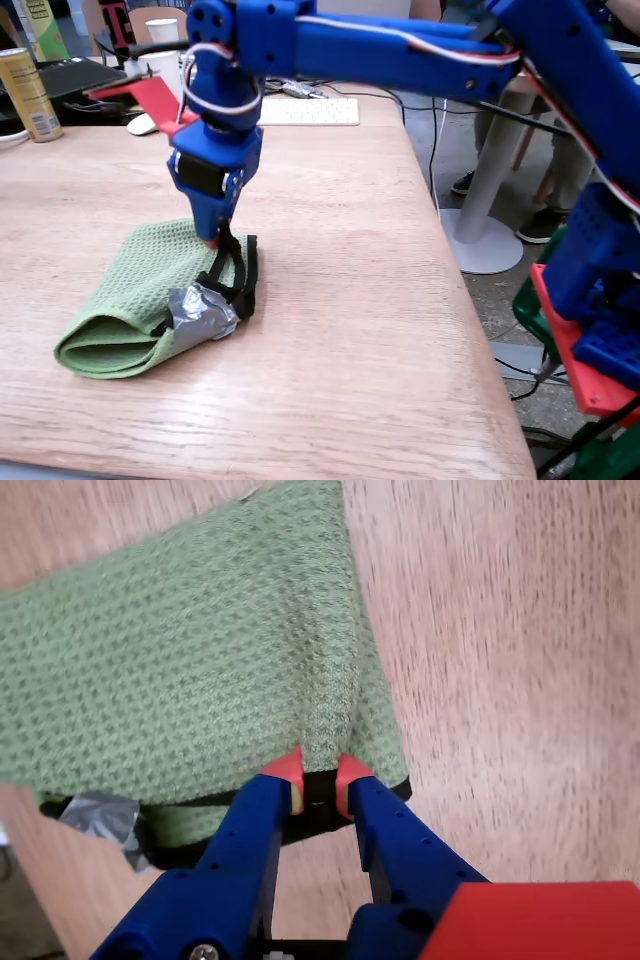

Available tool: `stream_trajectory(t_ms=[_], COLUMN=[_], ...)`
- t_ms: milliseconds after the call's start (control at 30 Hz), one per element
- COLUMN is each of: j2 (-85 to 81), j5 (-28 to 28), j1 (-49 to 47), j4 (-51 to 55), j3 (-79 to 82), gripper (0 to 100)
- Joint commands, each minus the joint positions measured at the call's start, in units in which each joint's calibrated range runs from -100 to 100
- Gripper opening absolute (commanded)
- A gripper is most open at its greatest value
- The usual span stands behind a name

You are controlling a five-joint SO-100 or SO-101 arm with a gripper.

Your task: Clean the table

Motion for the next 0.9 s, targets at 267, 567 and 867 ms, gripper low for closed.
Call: stream_trajectory(t_ms=[267,567,867], j2=[-31.6,-59.5,-59.9], j5=[0.1,-0.5,-0.5], j1=[-4.2,-16.9,-33.0], j4=[5.9,-4.5,-17.1], j3=[26.1,67.7,90.0], gripper=[1,1,1])
